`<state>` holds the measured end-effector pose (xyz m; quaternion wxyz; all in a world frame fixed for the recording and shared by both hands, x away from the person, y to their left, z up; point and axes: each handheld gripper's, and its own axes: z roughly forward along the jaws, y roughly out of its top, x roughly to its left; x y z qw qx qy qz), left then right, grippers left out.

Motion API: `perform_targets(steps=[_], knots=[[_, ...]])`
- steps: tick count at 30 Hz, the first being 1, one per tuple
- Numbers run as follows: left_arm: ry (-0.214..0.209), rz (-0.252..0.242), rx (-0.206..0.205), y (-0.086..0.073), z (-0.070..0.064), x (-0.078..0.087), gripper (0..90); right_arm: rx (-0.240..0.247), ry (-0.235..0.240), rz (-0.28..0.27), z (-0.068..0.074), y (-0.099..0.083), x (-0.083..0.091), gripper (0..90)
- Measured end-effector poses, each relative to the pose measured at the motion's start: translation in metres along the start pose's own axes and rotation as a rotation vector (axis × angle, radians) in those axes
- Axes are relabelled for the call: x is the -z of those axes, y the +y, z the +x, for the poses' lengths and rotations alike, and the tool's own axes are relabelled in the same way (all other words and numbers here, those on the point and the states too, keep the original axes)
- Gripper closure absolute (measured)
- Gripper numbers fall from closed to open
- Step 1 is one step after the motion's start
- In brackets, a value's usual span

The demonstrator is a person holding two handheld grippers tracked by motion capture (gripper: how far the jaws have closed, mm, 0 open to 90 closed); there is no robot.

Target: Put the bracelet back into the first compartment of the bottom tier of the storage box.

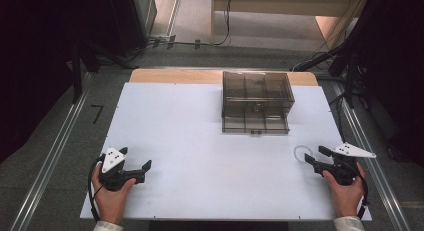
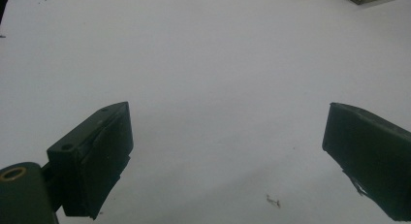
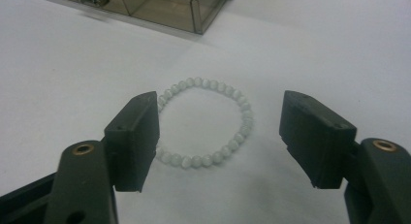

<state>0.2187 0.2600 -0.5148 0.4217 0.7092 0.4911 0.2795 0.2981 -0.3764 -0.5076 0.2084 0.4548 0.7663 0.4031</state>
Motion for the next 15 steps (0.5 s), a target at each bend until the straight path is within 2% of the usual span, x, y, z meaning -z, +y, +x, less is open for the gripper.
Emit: perform_targets(steps=[9, 10, 15], knots=[[-0.001, 0.001, 0.005, 0.0000, 0.0006, 0.0000, 4.7, -0.031, -0.033, 0.028, -0.0015, 0.0020, -0.0027, 37.2], [-0.001, 0.001, 0.008, 0.0000, 0.0006, -0.0002, 4.7, -0.036, -0.052, 0.039, -0.0017, 0.0031, -0.0043, 38.5], [0.000, 0.000, 0.011, 0.0000, 0.0008, -0.0004, 4.7, -0.047, -0.068, 0.053, -0.0031, 0.0051, -0.0069, 46.2]])
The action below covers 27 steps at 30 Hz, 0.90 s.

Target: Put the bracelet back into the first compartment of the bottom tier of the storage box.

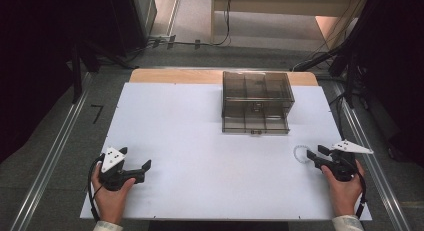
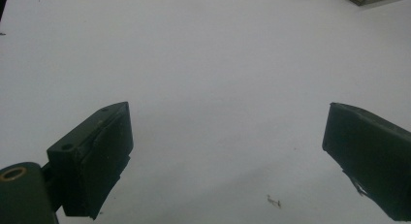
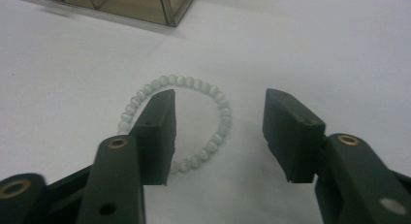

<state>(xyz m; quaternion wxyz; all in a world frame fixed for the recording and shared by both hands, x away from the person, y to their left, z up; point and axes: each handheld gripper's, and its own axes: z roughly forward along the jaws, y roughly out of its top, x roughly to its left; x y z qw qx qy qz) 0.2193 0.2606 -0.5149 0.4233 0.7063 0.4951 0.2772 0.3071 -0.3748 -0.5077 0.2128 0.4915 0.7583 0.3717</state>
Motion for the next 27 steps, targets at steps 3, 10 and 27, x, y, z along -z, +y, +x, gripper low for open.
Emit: perform_targets(steps=[3, 10, 27], knots=[[0.001, 0.001, 0.001, 0.0000, 0.0000, 0.0000, 4.7, -0.001, -0.011, 0.009, 0.0000, 0.0010, -0.0016, 48.1], [0.003, 0.002, 0.002, 0.0001, 0.0002, -0.0001, 4.7, 0.008, -0.024, 0.037, 0.0012, 0.0033, -0.0056, 55.9], [0.003, 0.002, 0.003, 0.0001, 0.0002, -0.0002, 4.7, 0.016, -0.040, 0.056, 0.0019, 0.0044, -0.0082, 65.8]])
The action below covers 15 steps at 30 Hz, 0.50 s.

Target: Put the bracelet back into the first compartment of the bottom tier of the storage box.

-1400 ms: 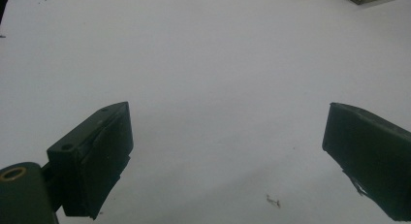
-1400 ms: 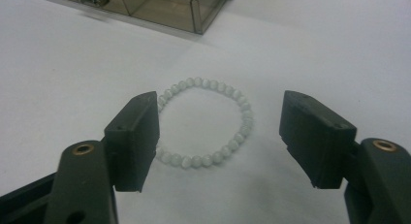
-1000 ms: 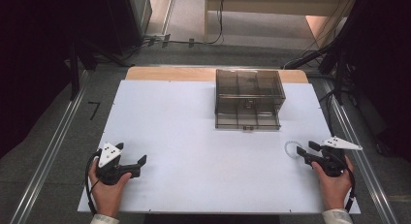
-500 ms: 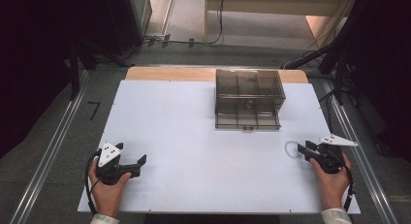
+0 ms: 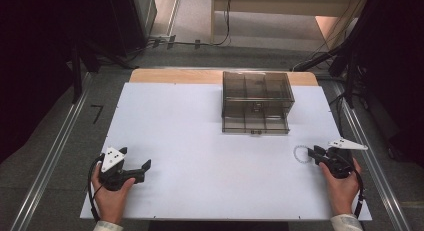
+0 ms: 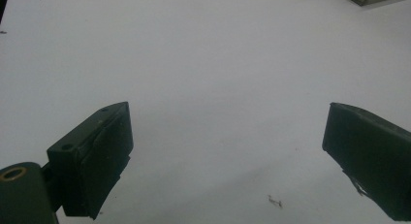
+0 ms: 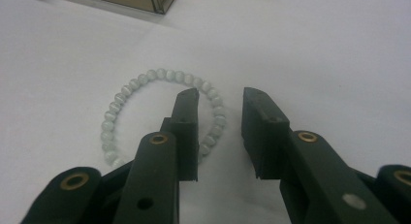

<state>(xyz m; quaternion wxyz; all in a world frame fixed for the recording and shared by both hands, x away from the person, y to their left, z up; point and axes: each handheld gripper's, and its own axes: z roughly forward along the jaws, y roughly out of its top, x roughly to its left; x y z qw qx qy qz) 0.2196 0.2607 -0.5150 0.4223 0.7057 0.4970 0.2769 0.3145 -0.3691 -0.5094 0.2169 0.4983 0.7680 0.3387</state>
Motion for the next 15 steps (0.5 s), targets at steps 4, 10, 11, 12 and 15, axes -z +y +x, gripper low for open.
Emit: perform_targets(steps=[4, 10, 11, 12, 15], knots=[[0.002, 0.000, 0.000, 0.0000, -0.0002, 0.0000, 4.7, 0.001, -0.013, 0.003, 0.0009, 0.0001, -0.0004, 68.7], [0.003, 0.000, -0.001, 0.0000, -0.0005, -0.0001, 4.8, 0.014, -0.020, 0.004, 0.0023, 0.0001, -0.0009, 74.1], [0.004, -0.001, -0.002, -0.0001, -0.0005, 0.0000, 4.8, 0.014, -0.021, 0.007, 0.0027, 0.0001, -0.0008, 74.9], [0.004, -0.001, -0.001, -0.0001, -0.0006, -0.0001, 4.8, 0.016, -0.020, 0.006, 0.0025, 0.0001, -0.0009, 75.6], [0.004, 0.000, -0.001, 0.0000, -0.0006, -0.0001, 4.8, 0.013, -0.015, 0.006, 0.0021, 0.0001, -0.0010, 77.2]])
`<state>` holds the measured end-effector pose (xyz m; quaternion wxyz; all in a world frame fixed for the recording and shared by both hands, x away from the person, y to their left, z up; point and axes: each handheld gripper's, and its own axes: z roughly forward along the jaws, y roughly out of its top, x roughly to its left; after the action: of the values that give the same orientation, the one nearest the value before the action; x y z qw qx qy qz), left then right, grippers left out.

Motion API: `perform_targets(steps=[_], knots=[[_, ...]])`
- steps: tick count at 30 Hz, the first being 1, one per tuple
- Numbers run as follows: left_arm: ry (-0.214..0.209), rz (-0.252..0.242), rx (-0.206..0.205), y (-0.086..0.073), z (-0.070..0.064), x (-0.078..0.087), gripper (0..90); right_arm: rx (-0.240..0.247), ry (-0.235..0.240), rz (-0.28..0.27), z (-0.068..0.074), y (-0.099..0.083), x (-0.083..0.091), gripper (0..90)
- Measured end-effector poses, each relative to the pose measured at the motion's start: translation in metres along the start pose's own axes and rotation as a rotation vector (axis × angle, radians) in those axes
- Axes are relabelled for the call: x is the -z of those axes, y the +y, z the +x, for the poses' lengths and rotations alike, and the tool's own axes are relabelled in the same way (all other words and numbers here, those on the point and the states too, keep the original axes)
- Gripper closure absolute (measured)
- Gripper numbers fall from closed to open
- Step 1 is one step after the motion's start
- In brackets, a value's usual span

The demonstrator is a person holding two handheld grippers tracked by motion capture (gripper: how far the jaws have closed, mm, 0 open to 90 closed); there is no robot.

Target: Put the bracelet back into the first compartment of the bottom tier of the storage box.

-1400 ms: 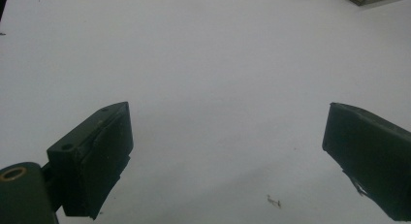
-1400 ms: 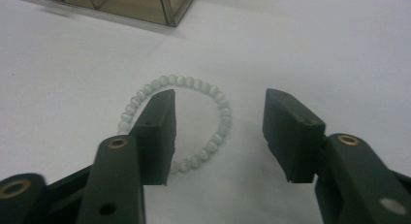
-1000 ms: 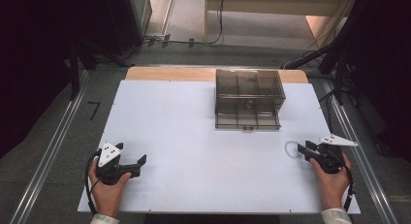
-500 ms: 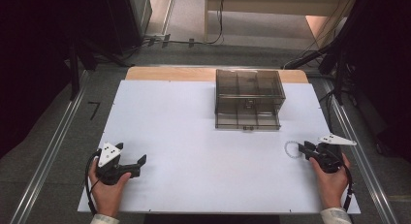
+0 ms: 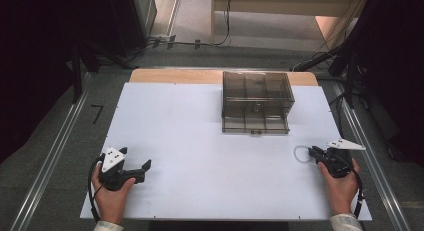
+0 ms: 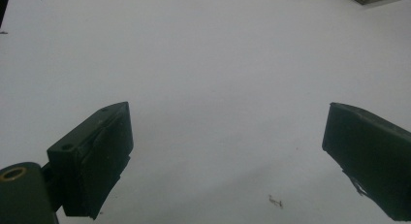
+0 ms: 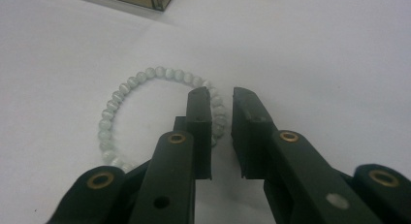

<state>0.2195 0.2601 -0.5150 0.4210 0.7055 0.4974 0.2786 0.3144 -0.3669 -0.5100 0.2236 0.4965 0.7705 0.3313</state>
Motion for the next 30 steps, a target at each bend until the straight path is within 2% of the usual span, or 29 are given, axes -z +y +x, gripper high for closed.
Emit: perform_targets(steps=[4, 18, 25, 30], knots=[[0.000, 0.000, 0.000, 0.000, 0.000, 0.000, 4.8, -0.008, 0.008, 0.001, -0.001, 0.000, 0.000, 83.4], [-0.004, 0.000, 0.000, 0.000, 0.000, 0.000, 4.8, -0.016, 0.028, -0.003, -0.003, 0.000, 0.001, 85.5], [-0.008, 0.000, 0.000, 0.000, 0.001, 0.000, 4.8, -0.010, 0.060, -0.037, -0.004, 0.000, 0.004, 85.6], [-0.008, 0.000, -0.001, 0.000, 0.000, 0.000, 4.8, -0.014, 0.075, -0.071, -0.004, 0.004, 0.013, 85.6]])
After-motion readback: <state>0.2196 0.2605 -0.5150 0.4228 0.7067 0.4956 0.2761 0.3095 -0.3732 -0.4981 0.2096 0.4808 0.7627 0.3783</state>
